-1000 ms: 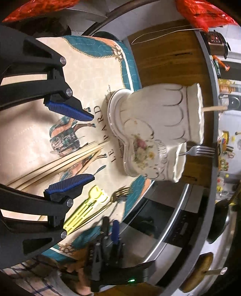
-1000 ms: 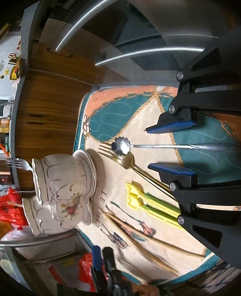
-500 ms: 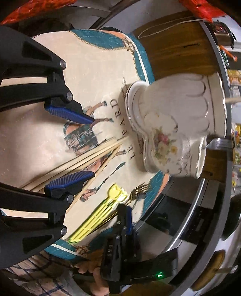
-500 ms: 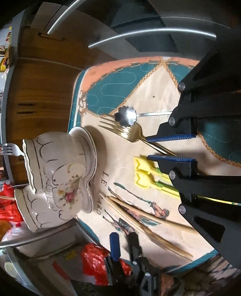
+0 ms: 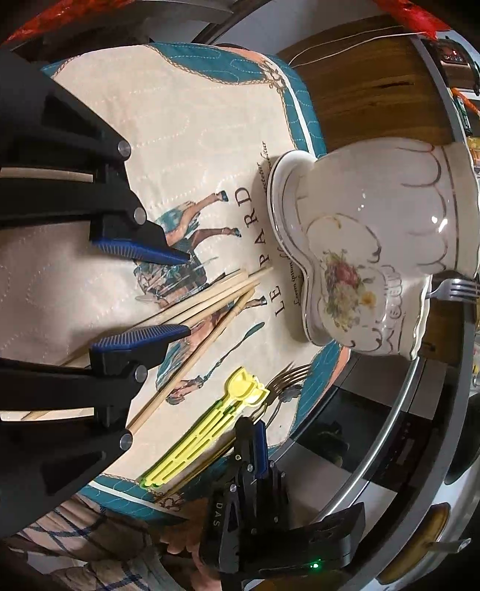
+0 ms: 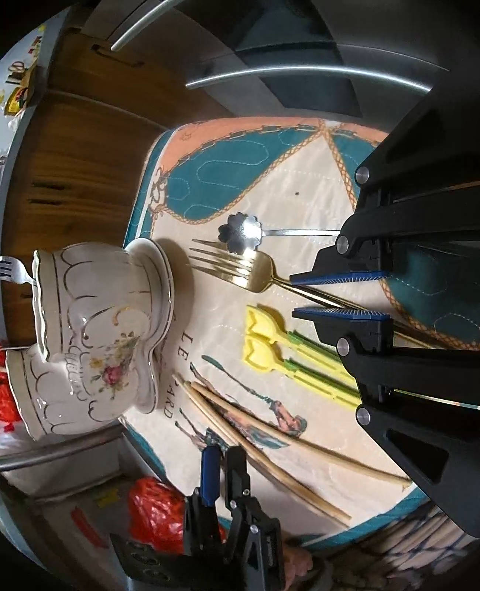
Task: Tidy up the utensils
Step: 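Grasp another chopstick with the left tool while the right tool grasps the gold fork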
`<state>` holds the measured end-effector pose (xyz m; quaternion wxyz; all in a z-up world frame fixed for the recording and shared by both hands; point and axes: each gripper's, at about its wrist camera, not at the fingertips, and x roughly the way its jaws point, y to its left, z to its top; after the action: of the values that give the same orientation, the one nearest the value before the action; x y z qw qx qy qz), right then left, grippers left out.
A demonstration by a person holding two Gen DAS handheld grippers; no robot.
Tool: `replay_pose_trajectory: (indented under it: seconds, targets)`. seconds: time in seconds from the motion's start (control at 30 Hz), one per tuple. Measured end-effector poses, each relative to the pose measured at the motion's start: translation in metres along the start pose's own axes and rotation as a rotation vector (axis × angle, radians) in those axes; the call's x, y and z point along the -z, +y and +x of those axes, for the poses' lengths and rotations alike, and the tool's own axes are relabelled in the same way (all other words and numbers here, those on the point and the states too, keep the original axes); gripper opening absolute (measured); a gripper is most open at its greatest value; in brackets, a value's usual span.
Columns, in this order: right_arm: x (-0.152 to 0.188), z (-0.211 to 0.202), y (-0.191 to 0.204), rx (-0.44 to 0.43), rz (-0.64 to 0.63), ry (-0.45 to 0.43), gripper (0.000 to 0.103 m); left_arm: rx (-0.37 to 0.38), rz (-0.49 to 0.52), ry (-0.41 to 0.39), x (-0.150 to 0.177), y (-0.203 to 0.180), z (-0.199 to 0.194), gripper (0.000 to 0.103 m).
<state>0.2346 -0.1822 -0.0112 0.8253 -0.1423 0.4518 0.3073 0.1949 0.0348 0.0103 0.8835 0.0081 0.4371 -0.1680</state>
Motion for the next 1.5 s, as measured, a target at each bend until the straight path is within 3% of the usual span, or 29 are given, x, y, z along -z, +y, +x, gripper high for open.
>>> replay_pose_trajectory:
  seconds: [0.3, 0.43, 0.6, 0.73, 0.87, 1.0, 1.17, 1.3, 1.5]
  targets:
    - [-0.003, 0.001, 0.001, 0.006, -0.004, 0.016, 0.013, -0.013, 0.013, 0.028, 0.004, 0.005, -0.001, 0.030]
    - [-0.011, 0.004, 0.000, -0.003, -0.008, 0.076, 0.013, -0.015, 0.045, 0.059, 0.005, 0.005, -0.003, 0.030]
    - [-0.032, 0.013, 0.002, -0.019, -0.037, 0.245, 0.014, -0.049, 0.141, 0.165, 0.000, -0.008, -0.001, 0.030]
    - [-0.043, 0.021, -0.004, -0.067, 0.011, 0.336, 0.014, -0.044, 0.184, 0.266, -0.003, -0.009, 0.000, 0.030]
    - [-0.048, 0.023, 0.001, -0.049, 0.008, 0.368, 0.014, -0.059, 0.197, 0.344, -0.007, -0.009, 0.004, 0.029]
    - [-0.045, 0.022, 0.000, -0.036, 0.033, 0.344, 0.012, -0.079, 0.198, 0.383, -0.012, -0.014, 0.007, 0.024]
    - [-0.033, 0.013, -0.017, -0.084, 0.131, 0.269, 0.007, -0.074, 0.158, 0.362, -0.015, -0.012, 0.007, 0.006]
    - [-0.023, 0.002, -0.027, -0.133, 0.179, 0.203, 0.007, -0.034, 0.075, 0.287, -0.008, 0.001, -0.002, 0.005]
    - [-0.020, -0.029, -0.028, -0.173, 0.191, 0.062, 0.007, 0.017, -0.038, 0.097, 0.004, 0.015, -0.032, 0.005]
